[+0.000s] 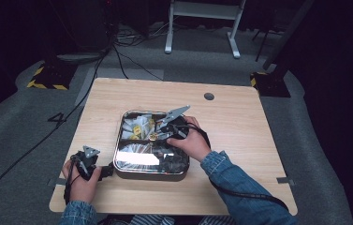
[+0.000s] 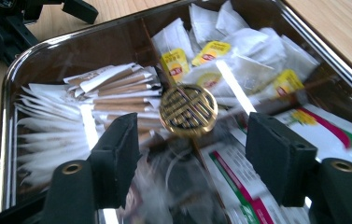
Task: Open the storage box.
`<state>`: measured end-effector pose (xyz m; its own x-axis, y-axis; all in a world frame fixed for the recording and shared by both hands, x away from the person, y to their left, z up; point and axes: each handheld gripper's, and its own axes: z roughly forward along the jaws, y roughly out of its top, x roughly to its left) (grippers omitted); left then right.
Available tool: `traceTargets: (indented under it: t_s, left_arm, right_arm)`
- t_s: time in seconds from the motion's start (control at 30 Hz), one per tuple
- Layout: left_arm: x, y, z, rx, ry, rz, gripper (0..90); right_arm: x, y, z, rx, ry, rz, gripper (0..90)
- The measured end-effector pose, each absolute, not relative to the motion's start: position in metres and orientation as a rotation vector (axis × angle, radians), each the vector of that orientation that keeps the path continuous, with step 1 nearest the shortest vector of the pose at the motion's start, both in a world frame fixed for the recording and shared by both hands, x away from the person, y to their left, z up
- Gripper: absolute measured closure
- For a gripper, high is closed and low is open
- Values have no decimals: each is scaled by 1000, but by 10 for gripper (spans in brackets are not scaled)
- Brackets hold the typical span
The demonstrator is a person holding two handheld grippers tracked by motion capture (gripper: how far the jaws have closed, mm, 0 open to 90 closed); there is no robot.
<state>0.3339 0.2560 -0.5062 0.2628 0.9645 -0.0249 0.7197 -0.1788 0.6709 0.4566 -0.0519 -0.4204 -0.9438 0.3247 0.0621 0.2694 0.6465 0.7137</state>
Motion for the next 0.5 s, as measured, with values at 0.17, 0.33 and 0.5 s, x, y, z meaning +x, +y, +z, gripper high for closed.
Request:
traceTargets:
  t_s: [0.17,0.33,0.5]
  left_arm:
    - [334,256,-506,1968,1519,556,41]
    - [334,256,-506,1968,1518,556,41]
    - [334,256,-506,1967,1518,557,42]
  right_arm:
    - [458,-38,-431,514,2789,1170,346]
    - [457,-30,-442,446,2725,1182,406]
    - [454,-30,-442,501,2699,1205,582]
